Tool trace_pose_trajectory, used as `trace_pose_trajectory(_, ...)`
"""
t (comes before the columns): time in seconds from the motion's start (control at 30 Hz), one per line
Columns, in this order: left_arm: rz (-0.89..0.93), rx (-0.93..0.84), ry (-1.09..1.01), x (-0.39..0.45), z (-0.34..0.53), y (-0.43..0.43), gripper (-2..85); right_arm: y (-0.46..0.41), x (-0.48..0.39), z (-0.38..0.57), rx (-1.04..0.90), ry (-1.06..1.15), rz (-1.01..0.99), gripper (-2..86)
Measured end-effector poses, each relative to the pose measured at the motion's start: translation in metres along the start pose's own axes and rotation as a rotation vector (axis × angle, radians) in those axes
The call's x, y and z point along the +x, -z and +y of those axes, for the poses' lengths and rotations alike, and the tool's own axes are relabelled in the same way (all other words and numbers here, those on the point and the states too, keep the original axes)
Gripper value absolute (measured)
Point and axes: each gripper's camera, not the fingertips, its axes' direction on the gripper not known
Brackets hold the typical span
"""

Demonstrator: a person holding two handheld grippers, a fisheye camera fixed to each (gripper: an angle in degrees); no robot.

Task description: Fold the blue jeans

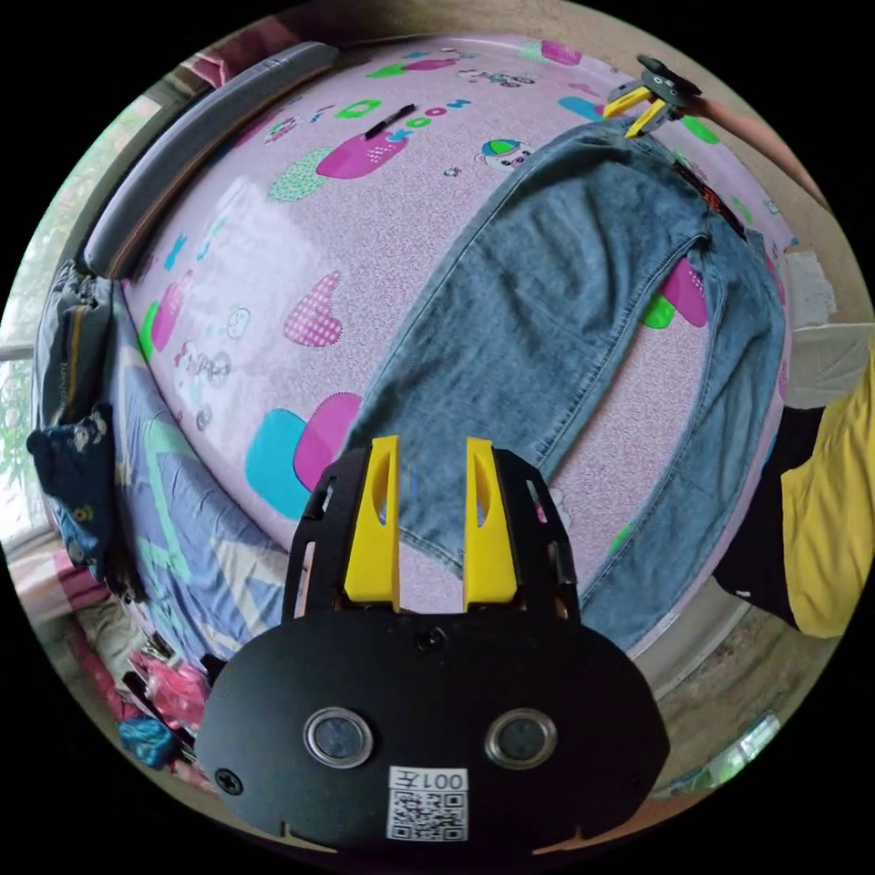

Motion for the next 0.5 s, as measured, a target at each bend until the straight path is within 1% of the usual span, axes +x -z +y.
trace_pose_trajectory(0.07,0.038,-0.046,-0.054,-0.031,-0.021,-0.013,7.4,-0.008,0.022,-0.018,-0.044,0.027,-0.045,12.3)
trace_pose_trajectory(0.2,0.127,-0.104,-0.087,-0.075,-0.045,-0.031,7.7,-0.024,0.066,-0.056,-0.157,0.091,-0.143,12.4)
trace_pose_trajectory(0.3,0.191,-0.127,-0.09,-0.105,-0.06,-0.044,7.3,-0.028,0.092,-0.08,-0.188,0.118,-0.2,12.1)
trace_pose_trajectory(0.5,0.211,-0.222,-0.117,-0.136,-0.083,-0.081,5.8,-0.039,0.119,-0.116,-0.269,0.19,-0.252,11.8)
